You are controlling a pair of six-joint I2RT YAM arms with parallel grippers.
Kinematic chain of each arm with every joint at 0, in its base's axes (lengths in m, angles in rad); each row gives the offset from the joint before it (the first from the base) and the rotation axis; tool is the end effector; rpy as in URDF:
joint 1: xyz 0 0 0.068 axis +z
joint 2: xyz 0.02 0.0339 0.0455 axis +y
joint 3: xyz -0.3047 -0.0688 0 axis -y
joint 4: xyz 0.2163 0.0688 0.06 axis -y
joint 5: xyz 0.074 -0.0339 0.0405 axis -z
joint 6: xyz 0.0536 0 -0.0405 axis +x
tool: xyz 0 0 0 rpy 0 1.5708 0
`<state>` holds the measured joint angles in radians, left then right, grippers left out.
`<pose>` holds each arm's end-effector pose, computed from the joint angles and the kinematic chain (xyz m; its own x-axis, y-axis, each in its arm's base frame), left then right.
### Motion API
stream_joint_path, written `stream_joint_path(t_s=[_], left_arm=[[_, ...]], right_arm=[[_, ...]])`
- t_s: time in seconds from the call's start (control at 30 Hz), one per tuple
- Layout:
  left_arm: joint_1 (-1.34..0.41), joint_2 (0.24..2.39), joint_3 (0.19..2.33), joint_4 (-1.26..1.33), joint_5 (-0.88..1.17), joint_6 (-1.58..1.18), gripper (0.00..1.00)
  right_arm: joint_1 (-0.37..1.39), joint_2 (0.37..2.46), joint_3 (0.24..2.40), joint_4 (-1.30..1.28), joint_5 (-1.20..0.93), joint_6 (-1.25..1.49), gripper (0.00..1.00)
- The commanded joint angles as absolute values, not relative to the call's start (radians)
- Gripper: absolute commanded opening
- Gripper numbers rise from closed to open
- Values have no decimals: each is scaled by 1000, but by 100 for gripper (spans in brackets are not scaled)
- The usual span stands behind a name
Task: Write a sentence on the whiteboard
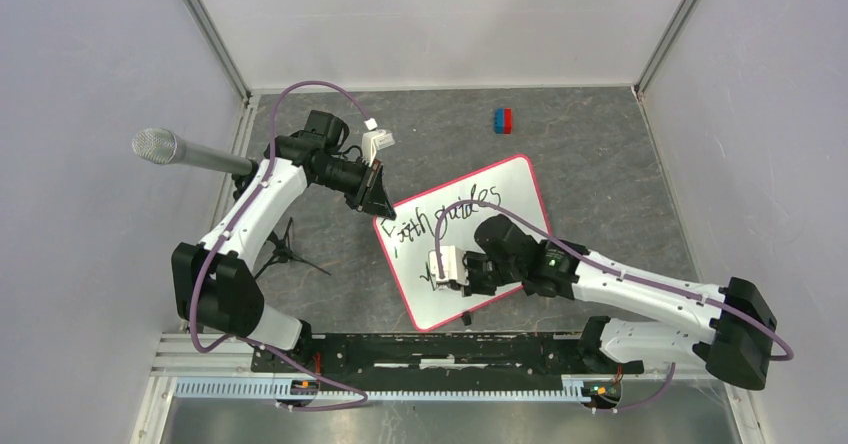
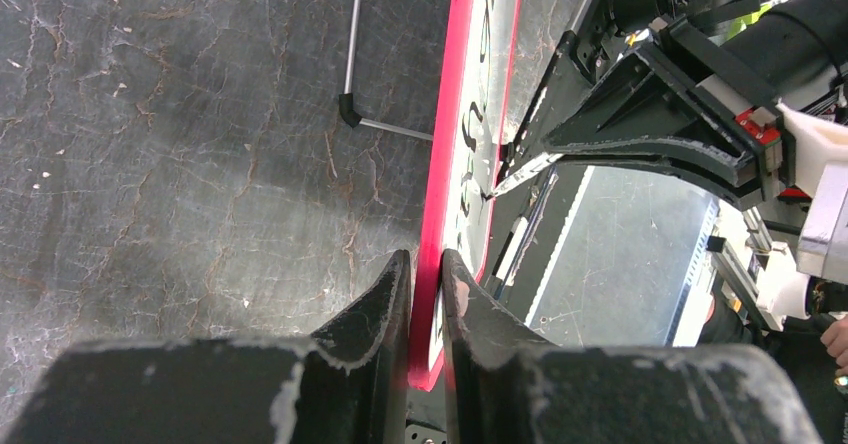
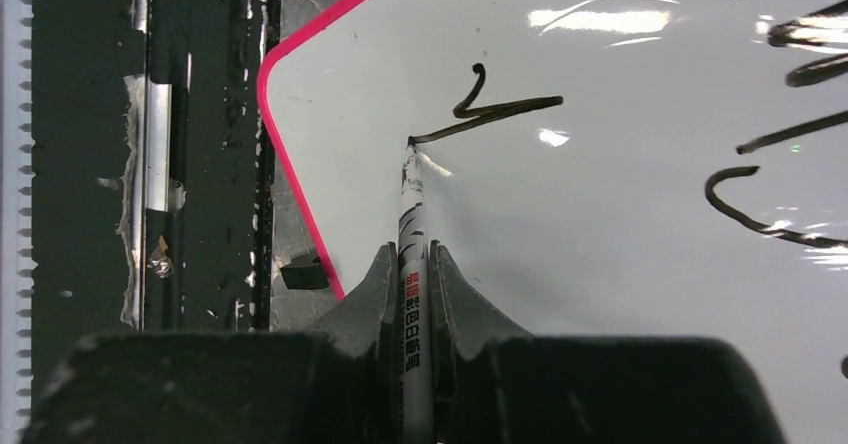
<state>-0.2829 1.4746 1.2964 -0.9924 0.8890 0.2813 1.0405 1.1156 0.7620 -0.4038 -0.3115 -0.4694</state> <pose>0.2344 -0.1115 0.3382 -0.7201 0.3915 -0.5728 0.6936 0.4289 -0.5788 0.0873 0.1813 0.2827 0.1125 -0.6595 -0.7433 -0.9900 -0.0101 -0.1409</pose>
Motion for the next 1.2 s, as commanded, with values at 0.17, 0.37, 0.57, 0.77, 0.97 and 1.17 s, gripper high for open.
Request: stream_joint_path(t_s=[0.17,0.37,0.57,0.77,0.97,1.17], left_arm=[[-288,1475,1317,-1007,849,302,2],[-288,1469,1317,-1012,848,304,2],[-288,1468,1321,-1013,853,301,2],[-288,1462,1319,-1013,853,302,3],[-289,1461,1318,-1012,851,302,2],[-288,1461,1320,-1013,850,300,2]], right_arm=[[1078,1179,841,-364,-330,-463,0],[1074,1122,868,-355,-302,-443,0],[1030,1062,839,-398,-276,-453,0],[999,1037,802,-416,-233,-466,0],[999,1061,802,-413,-231,-462,0],[999,1083,804,-386,-230,-457,0]])
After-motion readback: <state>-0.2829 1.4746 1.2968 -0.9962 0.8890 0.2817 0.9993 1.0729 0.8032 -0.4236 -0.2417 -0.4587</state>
